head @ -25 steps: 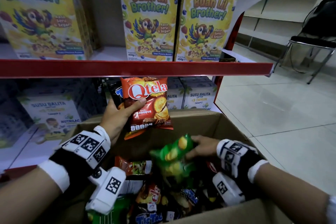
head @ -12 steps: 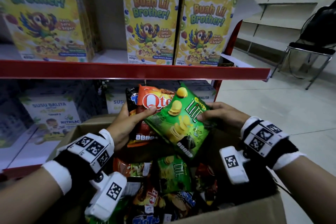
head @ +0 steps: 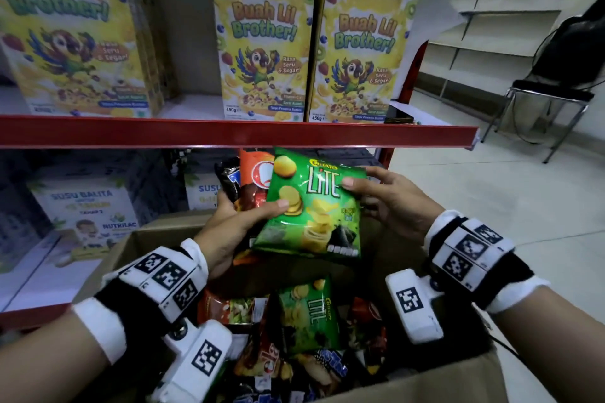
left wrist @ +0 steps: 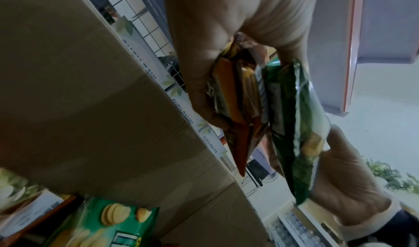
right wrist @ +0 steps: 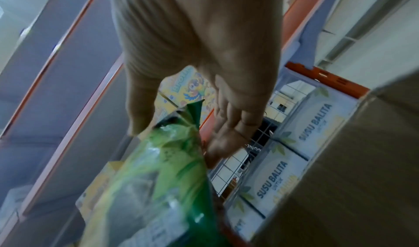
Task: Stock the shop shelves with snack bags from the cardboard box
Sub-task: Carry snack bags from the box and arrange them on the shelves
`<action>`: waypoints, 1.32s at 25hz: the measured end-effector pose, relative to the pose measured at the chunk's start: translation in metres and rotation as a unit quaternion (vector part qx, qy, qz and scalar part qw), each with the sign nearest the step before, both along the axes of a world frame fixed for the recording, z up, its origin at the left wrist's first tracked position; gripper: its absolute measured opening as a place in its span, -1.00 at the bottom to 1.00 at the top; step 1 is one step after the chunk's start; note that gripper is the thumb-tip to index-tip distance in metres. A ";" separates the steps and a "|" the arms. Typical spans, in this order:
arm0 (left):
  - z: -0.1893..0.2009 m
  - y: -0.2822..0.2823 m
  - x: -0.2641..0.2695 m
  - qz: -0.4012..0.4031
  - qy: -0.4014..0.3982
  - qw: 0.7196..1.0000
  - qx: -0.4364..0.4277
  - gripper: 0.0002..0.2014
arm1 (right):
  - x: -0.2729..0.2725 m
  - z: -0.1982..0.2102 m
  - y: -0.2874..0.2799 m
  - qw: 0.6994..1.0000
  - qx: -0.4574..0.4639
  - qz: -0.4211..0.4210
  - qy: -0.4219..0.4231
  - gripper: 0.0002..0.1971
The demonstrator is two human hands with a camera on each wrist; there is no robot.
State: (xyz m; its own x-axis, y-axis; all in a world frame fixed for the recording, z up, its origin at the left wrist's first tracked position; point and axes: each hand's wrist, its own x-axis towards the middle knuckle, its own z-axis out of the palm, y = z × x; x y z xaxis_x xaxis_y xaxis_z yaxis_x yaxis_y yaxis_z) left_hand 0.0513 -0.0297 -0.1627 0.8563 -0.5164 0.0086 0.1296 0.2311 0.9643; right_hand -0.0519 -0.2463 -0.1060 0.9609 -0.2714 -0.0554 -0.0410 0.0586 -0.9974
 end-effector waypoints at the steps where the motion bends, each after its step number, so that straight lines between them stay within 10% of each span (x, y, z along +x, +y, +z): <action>1: 0.001 -0.001 0.001 0.025 0.000 1.000 -0.007 0.14 | -0.001 0.000 0.003 1.000 0.026 0.012 0.002 -0.22; 6: 0.018 0.003 -0.006 0.054 -0.006 0.998 -0.030 0.30 | -0.008 0.007 0.022 0.999 0.029 0.042 0.006 -0.44; 14: 0.067 0.020 -0.012 0.154 0.010 0.984 -0.093 -0.30 | -0.001 0.054 0.058 0.992 0.094 -0.050 -0.073 -0.42; 18: 0.074 0.026 -0.019 0.240 0.043 0.962 -0.121 -0.18 | 0.005 0.059 0.077 0.975 0.184 -0.099 -0.071 -0.52; 25: 0.040 0.025 -0.031 0.287 0.014 0.955 -0.072 0.07 | 0.005 -0.004 0.103 0.950 0.221 -0.221 -0.014 0.05; 33: 0.014 0.028 -0.002 0.308 0.005 0.950 -0.043 -0.13 | 0.021 -0.058 0.088 0.961 0.165 -0.223 -0.007 -0.06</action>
